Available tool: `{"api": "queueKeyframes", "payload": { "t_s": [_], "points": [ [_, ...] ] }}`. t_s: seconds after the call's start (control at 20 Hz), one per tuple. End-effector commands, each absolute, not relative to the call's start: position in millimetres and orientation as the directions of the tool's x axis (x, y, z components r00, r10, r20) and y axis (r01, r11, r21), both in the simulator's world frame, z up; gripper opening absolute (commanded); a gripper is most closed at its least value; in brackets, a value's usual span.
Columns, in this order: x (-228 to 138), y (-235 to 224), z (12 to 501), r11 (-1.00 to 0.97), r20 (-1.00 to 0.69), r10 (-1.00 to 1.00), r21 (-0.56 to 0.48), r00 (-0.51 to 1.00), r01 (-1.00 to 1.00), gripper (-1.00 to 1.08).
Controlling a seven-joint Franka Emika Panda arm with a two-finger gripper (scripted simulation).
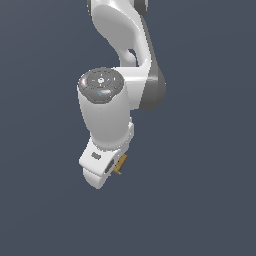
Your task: Pick up the object and move it to a goal position.
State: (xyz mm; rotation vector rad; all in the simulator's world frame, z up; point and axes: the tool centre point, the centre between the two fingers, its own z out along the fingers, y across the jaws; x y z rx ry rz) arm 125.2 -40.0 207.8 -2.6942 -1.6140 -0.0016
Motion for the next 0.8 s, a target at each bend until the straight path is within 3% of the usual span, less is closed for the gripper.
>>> {"api": "queueKeyframes", "payload": {
  "t_s": [0.0, 0.75],
  "points": [
    [131, -48, 221, -0.471, 0.001, 0.882, -0.001, 0.471, 0.882, -1.00],
    [144, -66, 247, -0.471, 0.000, 0.882, 0.000, 0.471, 0.882, -1.00]
  ]
}}
